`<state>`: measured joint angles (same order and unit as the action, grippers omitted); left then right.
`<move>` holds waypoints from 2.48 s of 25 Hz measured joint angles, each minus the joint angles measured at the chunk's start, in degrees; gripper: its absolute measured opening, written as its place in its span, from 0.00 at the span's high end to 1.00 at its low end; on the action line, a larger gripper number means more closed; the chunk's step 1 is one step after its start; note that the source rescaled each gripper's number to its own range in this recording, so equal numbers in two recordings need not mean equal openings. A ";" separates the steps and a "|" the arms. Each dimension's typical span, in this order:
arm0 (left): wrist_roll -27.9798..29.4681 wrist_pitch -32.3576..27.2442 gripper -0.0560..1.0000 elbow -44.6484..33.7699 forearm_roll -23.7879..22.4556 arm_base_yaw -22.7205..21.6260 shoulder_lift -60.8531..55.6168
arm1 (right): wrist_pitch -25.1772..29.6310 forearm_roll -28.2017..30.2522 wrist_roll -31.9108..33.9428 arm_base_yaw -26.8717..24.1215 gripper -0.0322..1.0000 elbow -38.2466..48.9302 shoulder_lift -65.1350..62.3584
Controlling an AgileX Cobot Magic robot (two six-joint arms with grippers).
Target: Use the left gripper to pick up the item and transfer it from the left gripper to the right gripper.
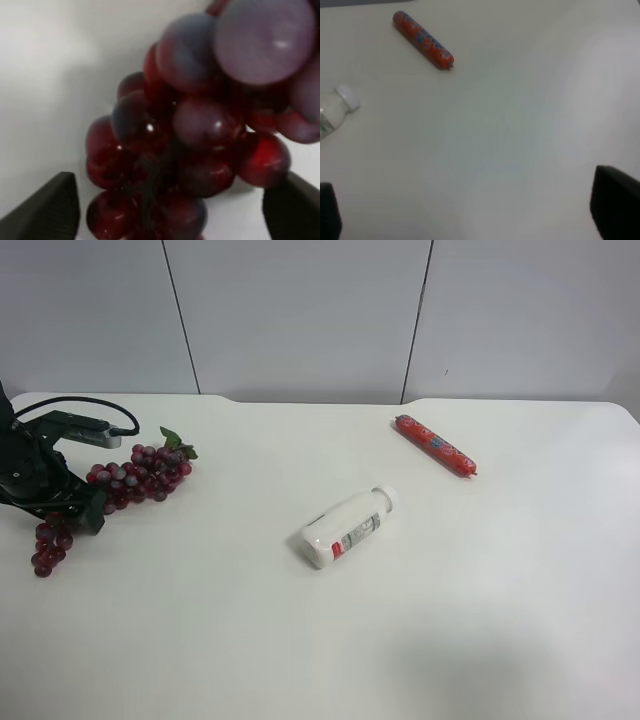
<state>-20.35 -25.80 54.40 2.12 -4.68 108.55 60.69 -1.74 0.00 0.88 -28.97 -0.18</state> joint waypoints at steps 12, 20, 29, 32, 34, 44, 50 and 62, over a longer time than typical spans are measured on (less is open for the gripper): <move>0.00 -0.12 0.59 0.00 0.07 0.00 1.75 | 0.00 0.00 0.00 0.00 0.00 0.00 0.00; 0.00 -1.19 0.93 0.00 0.02 0.00 1.75 | 0.00 0.00 0.00 0.00 0.00 0.00 0.00; 0.73 -2.40 0.93 0.00 0.28 0.00 -2.06 | 0.00 0.00 0.00 0.00 0.00 0.00 0.00; 2.37 -4.26 0.93 0.00 0.46 0.00 -8.07 | 0.00 0.00 0.00 0.00 0.00 0.00 0.00; 2.37 -4.84 0.93 0.00 0.46 0.00 -9.39 | 0.00 0.00 0.00 0.00 0.00 0.00 0.00; 2.61 -15.36 0.94 -0.05 1.38 0.00 -26.03 | 0.00 0.00 0.00 0.00 0.00 0.00 0.00; 0.43 -22.28 0.94 -0.05 3.59 0.00 -35.57 | 0.00 0.00 0.00 0.00 0.00 0.00 0.00; -10.87 -34.99 0.94 -0.05 17.42 0.00 -48.00 | 0.00 0.00 0.00 0.00 0.00 0.00 0.00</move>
<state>-31.22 -60.79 54.35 19.54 -4.68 60.55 60.69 -1.74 0.00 0.88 -28.97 -0.18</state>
